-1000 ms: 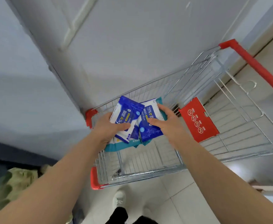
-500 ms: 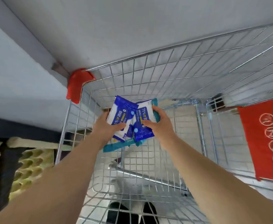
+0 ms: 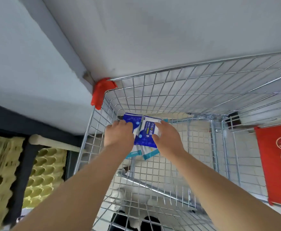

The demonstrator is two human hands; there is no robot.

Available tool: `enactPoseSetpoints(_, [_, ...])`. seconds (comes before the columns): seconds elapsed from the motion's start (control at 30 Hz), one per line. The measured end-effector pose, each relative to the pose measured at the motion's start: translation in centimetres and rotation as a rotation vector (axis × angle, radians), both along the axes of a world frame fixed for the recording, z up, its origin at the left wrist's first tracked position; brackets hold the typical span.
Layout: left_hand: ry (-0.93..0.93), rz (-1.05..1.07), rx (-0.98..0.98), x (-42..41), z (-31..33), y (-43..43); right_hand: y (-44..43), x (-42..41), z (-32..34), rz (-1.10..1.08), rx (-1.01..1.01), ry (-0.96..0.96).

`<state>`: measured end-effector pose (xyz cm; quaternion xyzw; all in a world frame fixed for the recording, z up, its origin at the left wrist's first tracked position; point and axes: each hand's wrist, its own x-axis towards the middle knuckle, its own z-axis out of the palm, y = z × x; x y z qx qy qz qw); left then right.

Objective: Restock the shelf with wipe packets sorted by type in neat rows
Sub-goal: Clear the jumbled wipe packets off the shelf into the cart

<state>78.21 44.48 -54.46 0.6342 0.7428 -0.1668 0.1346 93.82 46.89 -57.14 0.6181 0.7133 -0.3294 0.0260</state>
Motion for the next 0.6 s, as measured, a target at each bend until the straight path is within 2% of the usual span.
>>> enactPoseSetpoints(0.2, [0.069,-0.052,0.157,-0.3,13.6,-2.8,-1.6,-1.7,15.1,0.24,0.325,0.02])
enactPoseSetpoints(0.47, [-0.051,0.128,0.547,-5.1,33.8,-12.1,-7.2,-6.1,35.8,0.529,0.614,0.043])
enactPoseSetpoints(0.6, [0.014,0.232,0.729,-8.6,41.9,-18.6,-11.1,-10.3,44.3,0.628,0.716,0.116])
